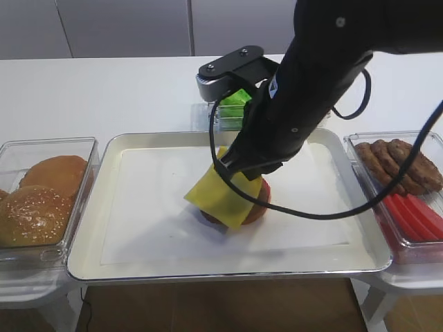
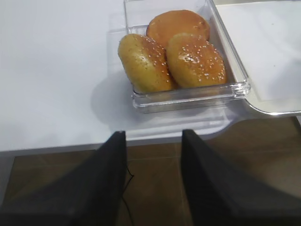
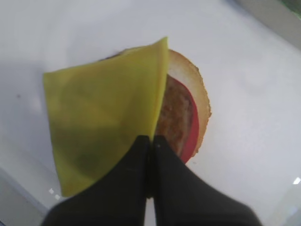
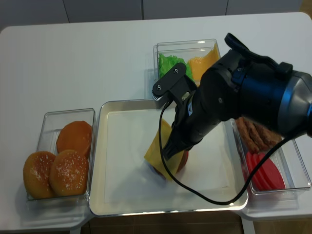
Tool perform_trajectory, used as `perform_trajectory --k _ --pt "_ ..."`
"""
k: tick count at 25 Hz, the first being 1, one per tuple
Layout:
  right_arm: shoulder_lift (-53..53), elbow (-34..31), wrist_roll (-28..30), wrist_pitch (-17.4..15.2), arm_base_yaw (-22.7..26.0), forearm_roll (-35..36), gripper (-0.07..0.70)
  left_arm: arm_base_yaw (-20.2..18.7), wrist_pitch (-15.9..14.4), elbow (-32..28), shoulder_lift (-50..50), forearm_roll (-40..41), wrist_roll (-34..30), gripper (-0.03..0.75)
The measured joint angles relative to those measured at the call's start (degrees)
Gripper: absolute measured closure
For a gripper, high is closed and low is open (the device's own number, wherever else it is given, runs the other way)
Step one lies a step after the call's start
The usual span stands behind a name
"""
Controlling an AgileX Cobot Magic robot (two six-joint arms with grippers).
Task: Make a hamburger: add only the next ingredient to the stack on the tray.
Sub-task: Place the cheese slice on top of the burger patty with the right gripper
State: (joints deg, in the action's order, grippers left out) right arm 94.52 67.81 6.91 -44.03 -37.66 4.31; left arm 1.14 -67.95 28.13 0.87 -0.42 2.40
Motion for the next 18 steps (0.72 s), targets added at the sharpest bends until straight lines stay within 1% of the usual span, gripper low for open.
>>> perform_trajectory --k 18 --pt "0.26 0.00 -1.03 -0.17 0.00 -3.24 0.629 0.00 0.00 0.00 0.00 0.00 0.00 0.425"
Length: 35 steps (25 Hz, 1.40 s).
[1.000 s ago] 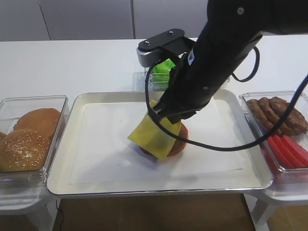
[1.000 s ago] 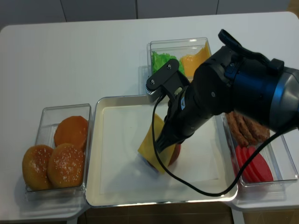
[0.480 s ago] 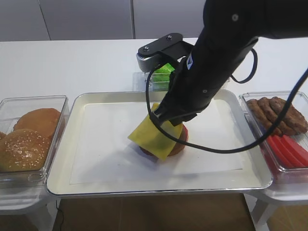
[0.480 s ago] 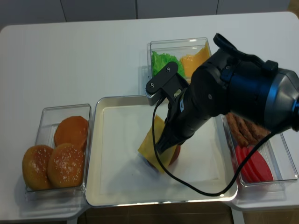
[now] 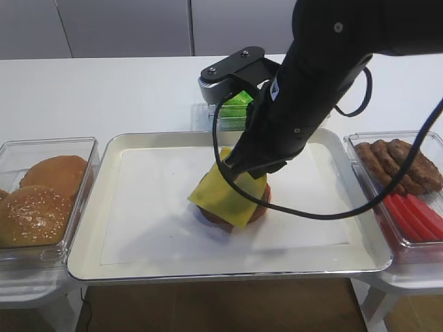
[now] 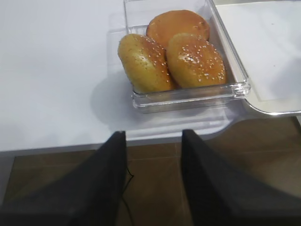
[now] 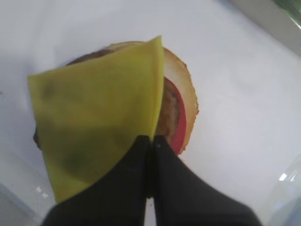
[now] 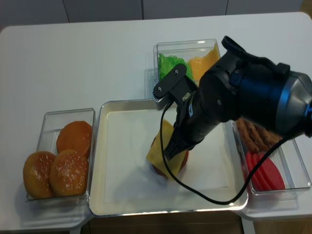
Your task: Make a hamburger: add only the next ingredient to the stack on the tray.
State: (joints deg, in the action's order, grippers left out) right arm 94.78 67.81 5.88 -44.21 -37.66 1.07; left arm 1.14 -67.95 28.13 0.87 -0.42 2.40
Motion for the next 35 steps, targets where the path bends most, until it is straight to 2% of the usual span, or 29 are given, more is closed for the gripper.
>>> perform_trajectory --k 3,5,11,14,17,19,22,25,31,35 --pt "0.00 0.00 -0.76 -0.05 0.00 -1.07 0.616 0.00 0.00 0.00 0.00 0.00 0.00 0.425" --pt "0.00 0.00 -2.03 -0.05 0.00 -2.02 0.561 0.00 0.00 0.00 0.00 0.00 0.00 0.425" --pt "0.00 0.00 -7.37 -0.05 0.00 -7.61 0.202 0.00 0.00 0.00 0.00 0.00 0.00 0.425" --pt "-0.13 0.00 -8.87 -0.18 0.00 -10.08 0.126 0.00 0.00 0.00 0.00 0.00 0.00 0.425" --pt "-0.95 0.12 -10.29 -1.71 0.00 -12.29 0.108 0.00 0.00 0.00 0.00 0.00 0.00 0.425" --pt "-1.38 0.64 -10.52 -4.02 0.10 -13.27 0.106 0.00 0.00 0.00 0.00 0.00 0.00 0.425" --pt "-2.77 1.22 -10.52 -5.65 1.96 -13.03 0.111 0.00 0.00 0.00 0.00 0.00 0.00 0.425" --pt "-4.73 1.22 -9.22 -7.14 6.97 -10.73 0.124 0.00 0.00 0.00 0.00 0.00 0.00 0.425" --pt "-8.82 1.22 -3.74 -10.57 21.72 -1.07 0.136 0.00 0.00 0.00 0.00 0.00 0.00 0.425" --pt "-11.52 1.22 -3.01 -13.05 28.00 1.01 0.140 0.00 0.00 0.00 0.00 0.00 0.00 0.425"
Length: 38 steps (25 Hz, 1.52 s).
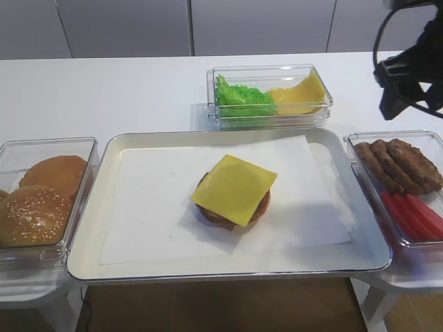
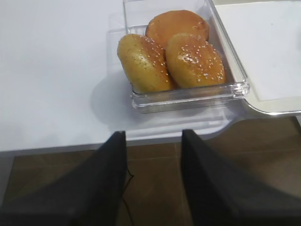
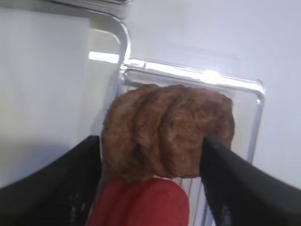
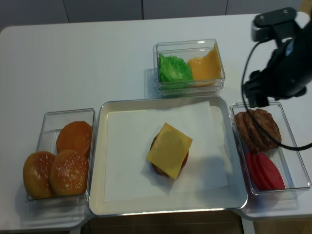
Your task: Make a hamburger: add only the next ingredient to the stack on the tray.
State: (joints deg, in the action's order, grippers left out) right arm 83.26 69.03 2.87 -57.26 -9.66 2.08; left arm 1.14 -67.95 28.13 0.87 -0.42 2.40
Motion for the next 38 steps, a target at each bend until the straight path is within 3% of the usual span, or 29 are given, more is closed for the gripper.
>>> perform_trajectory --k 11,25,32,38 --pt "-13.48 -9.95 -0.11 -3.75 1.90 0.72 0.169 0.00 0.00 0.00 0.00 0.00 0.00 0.425" --pt "-44.28 -26.49 -2.87 -8.51 1.90 0.75 0.170 0.00 0.00 0.00 0.00 0.00 0.00 0.425" --pt "-59.47 -28.63 -2.87 -14.47 1.90 0.95 0.171 0.00 0.00 0.00 0.00 0.00 0.00 0.425" --pt "-69.96 -28.63 -2.87 -15.56 1.90 0.95 0.171 0.00 0.00 0.00 0.00 0.00 0.00 0.425"
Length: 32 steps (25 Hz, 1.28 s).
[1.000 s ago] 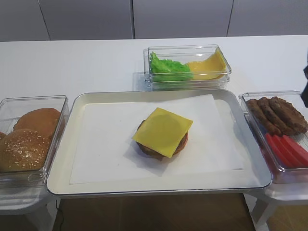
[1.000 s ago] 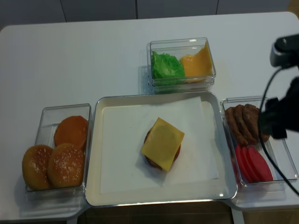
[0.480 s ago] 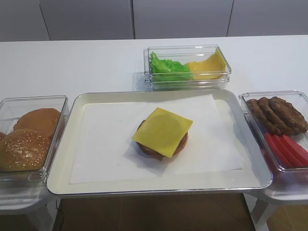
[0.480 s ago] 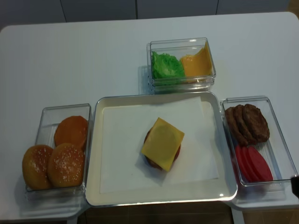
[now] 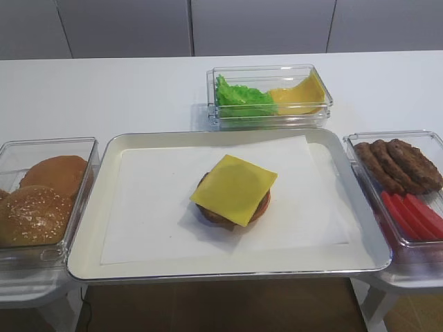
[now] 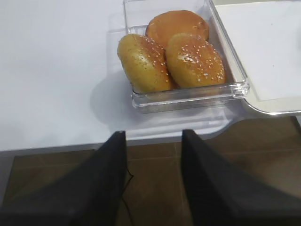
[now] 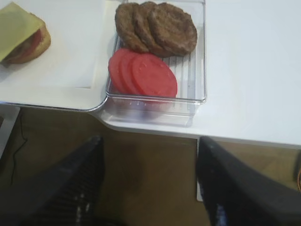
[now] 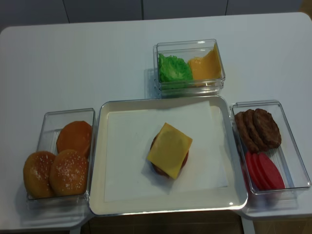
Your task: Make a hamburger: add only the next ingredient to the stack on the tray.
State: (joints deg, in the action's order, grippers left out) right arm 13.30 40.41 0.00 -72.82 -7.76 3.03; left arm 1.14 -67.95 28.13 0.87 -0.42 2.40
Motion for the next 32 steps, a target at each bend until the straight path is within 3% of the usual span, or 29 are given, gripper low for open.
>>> perform_trajectory --k 8,15,22,32 --pt "-11.58 -3.38 0.00 -0.58 0.00 0.00 0.171 0.00 0.00 0.00 0.00 0.00 0.00 0.425" --pt "-14.43 -8.61 0.00 -0.62 0.00 -0.21 0.171 0.00 0.00 0.00 0.00 0.00 0.00 0.425" --pt "-14.43 -12.55 2.18 5.55 0.00 -0.21 0.171 0.00 0.00 0.00 0.00 0.00 0.00 0.425" --pt "-14.43 -13.12 2.54 6.73 0.00 -0.11 0.171 0.00 0.00 0.00 0.00 0.00 0.00 0.425"
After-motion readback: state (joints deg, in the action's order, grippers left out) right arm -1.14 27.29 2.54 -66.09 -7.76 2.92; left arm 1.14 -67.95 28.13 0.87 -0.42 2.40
